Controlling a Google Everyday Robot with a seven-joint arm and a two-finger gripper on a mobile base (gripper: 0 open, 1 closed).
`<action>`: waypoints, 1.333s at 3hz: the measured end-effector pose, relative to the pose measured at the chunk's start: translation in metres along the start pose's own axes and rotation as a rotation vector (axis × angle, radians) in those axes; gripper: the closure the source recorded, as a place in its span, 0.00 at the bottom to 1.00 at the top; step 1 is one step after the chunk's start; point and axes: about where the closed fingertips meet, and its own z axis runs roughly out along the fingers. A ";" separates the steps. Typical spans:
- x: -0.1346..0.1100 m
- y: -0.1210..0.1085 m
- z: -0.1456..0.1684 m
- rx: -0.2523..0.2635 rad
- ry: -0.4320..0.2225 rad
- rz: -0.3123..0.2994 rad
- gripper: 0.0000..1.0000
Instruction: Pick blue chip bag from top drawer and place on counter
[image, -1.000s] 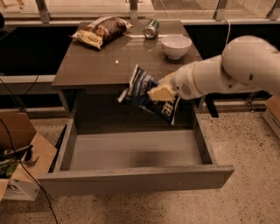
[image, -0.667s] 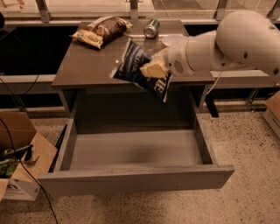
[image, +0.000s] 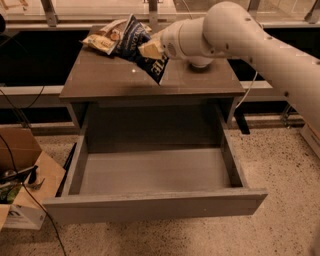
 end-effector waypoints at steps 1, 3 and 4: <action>0.009 -0.024 0.050 0.005 0.007 0.034 0.75; 0.007 -0.023 0.056 0.001 0.001 0.034 0.28; 0.007 -0.021 0.058 -0.003 0.001 0.034 0.05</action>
Offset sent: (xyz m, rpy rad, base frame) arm 0.0450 0.0135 -0.0192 0.0147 0.0225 -0.0162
